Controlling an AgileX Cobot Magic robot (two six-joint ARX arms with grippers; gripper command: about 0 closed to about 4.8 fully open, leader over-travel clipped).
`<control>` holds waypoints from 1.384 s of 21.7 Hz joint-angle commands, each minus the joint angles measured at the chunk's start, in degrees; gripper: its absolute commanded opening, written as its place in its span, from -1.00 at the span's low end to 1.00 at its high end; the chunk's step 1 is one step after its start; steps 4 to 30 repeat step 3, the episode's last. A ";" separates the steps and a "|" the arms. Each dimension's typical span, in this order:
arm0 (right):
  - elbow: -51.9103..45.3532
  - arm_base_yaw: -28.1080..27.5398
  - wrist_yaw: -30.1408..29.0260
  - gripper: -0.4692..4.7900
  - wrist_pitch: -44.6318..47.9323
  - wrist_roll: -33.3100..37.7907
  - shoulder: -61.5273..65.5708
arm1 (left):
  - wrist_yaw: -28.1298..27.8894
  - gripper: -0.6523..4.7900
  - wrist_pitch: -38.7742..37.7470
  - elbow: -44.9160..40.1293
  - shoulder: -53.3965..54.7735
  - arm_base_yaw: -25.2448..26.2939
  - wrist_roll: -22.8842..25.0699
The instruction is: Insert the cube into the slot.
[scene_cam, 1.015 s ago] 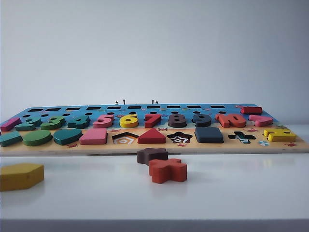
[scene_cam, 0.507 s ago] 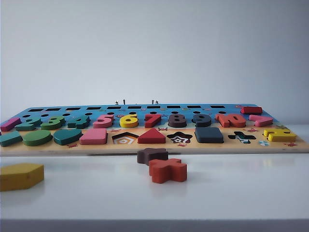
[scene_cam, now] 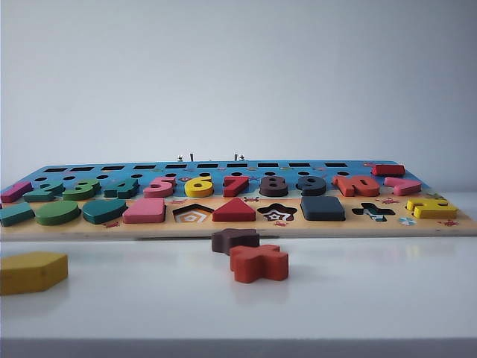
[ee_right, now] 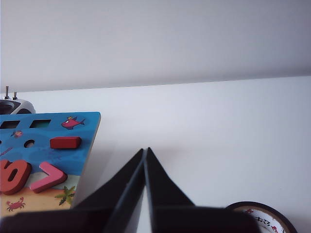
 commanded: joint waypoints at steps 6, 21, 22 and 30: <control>0.00 0.04 0.02 -0.82 0.57 -0.20 -0.11 | -0.17 -0.70 0.26 -0.26 0.07 0.04 0.20; 0.00 0.04 0.02 -0.82 0.57 -0.20 -0.11 | -0.17 -0.70 0.26 -0.26 0.07 0.04 0.20; 0.00 0.04 0.02 -0.82 0.57 -0.20 -0.11 | -0.17 -0.70 0.26 -0.26 0.07 0.04 0.20; 0.00 0.04 0.02 -0.82 0.57 -0.20 -0.11 | -0.17 -0.70 0.26 -0.26 0.07 0.04 0.20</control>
